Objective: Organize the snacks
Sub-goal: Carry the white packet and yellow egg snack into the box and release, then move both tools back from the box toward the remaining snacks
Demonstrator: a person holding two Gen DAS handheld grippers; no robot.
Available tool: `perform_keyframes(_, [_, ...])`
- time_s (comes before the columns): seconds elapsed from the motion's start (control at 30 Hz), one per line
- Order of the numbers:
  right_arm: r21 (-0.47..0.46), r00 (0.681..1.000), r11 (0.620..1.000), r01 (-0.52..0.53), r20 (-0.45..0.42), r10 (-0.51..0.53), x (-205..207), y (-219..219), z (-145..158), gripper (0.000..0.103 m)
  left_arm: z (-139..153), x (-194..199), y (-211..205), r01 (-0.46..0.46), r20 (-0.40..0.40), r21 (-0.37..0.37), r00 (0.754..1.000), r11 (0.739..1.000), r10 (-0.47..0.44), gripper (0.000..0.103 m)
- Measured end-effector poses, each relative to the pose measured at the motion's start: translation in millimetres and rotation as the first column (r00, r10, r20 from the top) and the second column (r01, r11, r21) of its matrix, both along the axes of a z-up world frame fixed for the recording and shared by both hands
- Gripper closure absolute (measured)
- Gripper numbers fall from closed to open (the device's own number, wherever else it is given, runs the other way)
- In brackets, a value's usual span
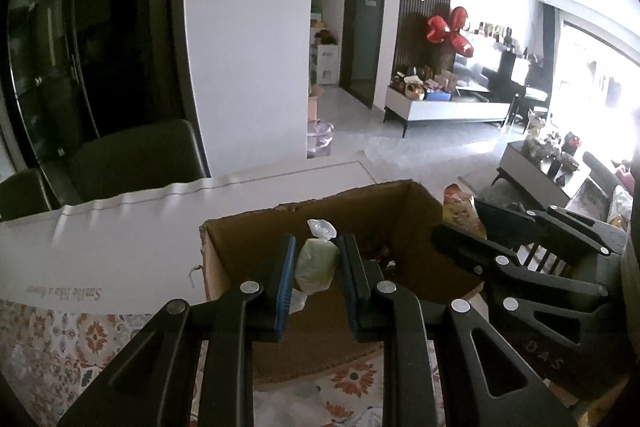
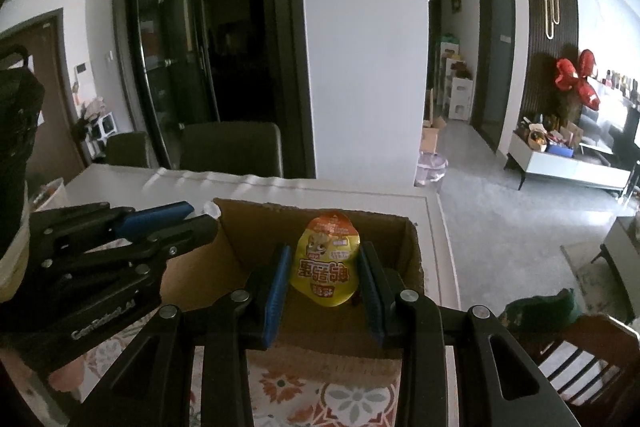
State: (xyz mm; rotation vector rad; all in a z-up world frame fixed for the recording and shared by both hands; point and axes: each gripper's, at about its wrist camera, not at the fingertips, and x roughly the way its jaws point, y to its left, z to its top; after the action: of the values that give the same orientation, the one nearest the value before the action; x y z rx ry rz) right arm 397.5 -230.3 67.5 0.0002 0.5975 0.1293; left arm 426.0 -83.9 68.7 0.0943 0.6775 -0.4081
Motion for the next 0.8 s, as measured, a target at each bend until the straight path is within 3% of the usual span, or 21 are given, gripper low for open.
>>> perform_keyframes(0.17, [0.013, 1.0, 1.0, 0.015, -0.021, -0.015, 11.3, -5.0, -6.6, 0.067, -6.2, 11.4, 0.2, -0.027, -0.027, 0.003, 0.999, 1.0, 0.027, 0.077])
perform_keyframes(0.2, [0.014, 1.0, 1.0, 0.019, -0.025, -0.019, 13.6, -6.3, -7.4, 0.067, -7.1, 13.0, 0.4, -0.034, -0.029, 0.009, 0.999, 0.999, 0.034, 0.064])
perform_keyframes(0.27, [0.019, 0.999, 0.999, 0.03, -0.036, -0.029, 16.9, -8.8, -9.0, 0.067, -7.1, 13.4, 1.8, -0.049, -0.023, 0.011, 0.999, 0.999, 0.049, 0.048])
perform_keyframes(0.33, [0.029, 0.998, 0.999, 0.045, -0.048, -0.043, 17.3, -11.0, -10.0, 0.049, -7.3, 11.1, 4.2, -0.06, -0.01, 0.022, 0.998, 0.998, 0.06, 0.048])
perform_keyframes(0.37, [0.024, 0.998, 0.998, 0.054, -0.041, -0.053, 15.1, -11.3, -10.1, 0.047, -7.1, 8.5, 4.9, -0.064, -0.006, 0.028, 0.998, 0.998, 0.064, 0.045])
perform_keyframes(0.5, [0.013, 0.997, 0.998, 0.067, -0.044, -0.067, 8.3, -13.3, -10.5, 0.047, -5.6, -2.2, 7.7, -0.083, -0.011, 0.041, 0.996, 0.996, 0.083, 0.037])
perform_keyframes(0.8, [0.012, 0.997, 0.997, 0.075, -0.015, -0.075, -33.6, -18.4, -5.9, 0.047, 0.8, -53.7, 8.4, -0.068, 0.028, 0.055, 0.997, 0.996, 0.066, 0.035])
